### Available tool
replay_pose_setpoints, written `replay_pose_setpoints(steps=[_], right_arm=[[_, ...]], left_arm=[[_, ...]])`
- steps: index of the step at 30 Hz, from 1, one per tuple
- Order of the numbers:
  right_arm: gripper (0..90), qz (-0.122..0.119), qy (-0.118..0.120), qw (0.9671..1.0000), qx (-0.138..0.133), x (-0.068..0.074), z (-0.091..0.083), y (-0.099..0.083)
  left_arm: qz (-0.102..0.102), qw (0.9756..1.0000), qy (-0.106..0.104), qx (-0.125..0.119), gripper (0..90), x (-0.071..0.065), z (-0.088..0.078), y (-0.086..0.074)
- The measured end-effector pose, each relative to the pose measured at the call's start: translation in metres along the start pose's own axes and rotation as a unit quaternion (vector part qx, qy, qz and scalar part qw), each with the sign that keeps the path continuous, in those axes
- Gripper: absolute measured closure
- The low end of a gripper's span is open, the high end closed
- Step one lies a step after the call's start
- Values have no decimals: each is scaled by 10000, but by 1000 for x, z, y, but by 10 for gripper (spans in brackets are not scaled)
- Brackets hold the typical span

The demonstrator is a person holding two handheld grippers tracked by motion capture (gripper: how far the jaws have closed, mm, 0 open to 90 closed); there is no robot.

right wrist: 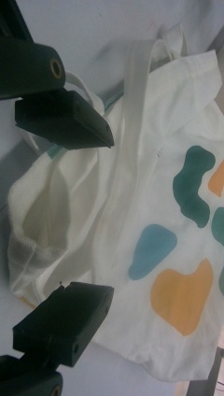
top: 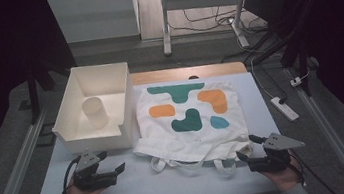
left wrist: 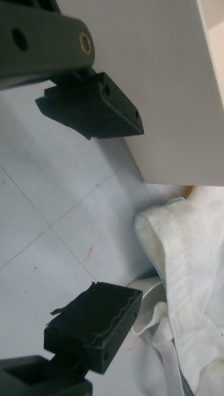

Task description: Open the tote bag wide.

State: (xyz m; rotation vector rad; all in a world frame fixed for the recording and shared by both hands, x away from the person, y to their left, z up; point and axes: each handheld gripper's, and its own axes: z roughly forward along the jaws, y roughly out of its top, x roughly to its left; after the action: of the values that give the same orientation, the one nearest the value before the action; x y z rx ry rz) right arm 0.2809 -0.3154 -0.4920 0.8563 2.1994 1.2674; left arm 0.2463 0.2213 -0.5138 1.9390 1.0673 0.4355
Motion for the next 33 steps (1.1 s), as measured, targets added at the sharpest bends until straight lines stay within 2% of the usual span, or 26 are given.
replay_pose_setpoints(steps=[10,14,15,16,19,20,22,24,27,29,33], right_arm=[[232,-120,-87,9999,5,4,-1,0],[236,-104,-123,9999,43,5,2,-1],[236,-87,-146,9998,75,5,3,-1],[236,-81,-155,9998,107,5,5,0],[236,-140,-164,9995,238,7,10,3],[236,-140,-164,9995,238,7,10,3],[239,-234,-110,9994,227,12,13,7],[239,-259,-68,9995,153,13,13,10],[240,-249,-31,9997,12,13,8,12],[240,-213,-13,9998,1,11,7,11],[240,-95,53,9999,34,7,8,7]], left_arm=[[1,10000,-76,-27,195,0,-1,1],[28,9998,-205,-15,193,-1,0,3],[-24,9995,-299,6,191,0,-4,-1],[-24,9995,-299,6,191,0,-4,-1],[-113,9990,-410,-99,192,1,-8,-3],[-67,9990,-440,-97,192,0,-6,-1],[201,9989,-425,37,191,-9,-1,6],[233,9989,-411,46,190,-12,-1,7],[195,9989,-434,4,191,-16,-2,8],[133,9991,-405,-12,192,-14,-1,9],[78,9997,-218,-41,194,-9,1,12]])
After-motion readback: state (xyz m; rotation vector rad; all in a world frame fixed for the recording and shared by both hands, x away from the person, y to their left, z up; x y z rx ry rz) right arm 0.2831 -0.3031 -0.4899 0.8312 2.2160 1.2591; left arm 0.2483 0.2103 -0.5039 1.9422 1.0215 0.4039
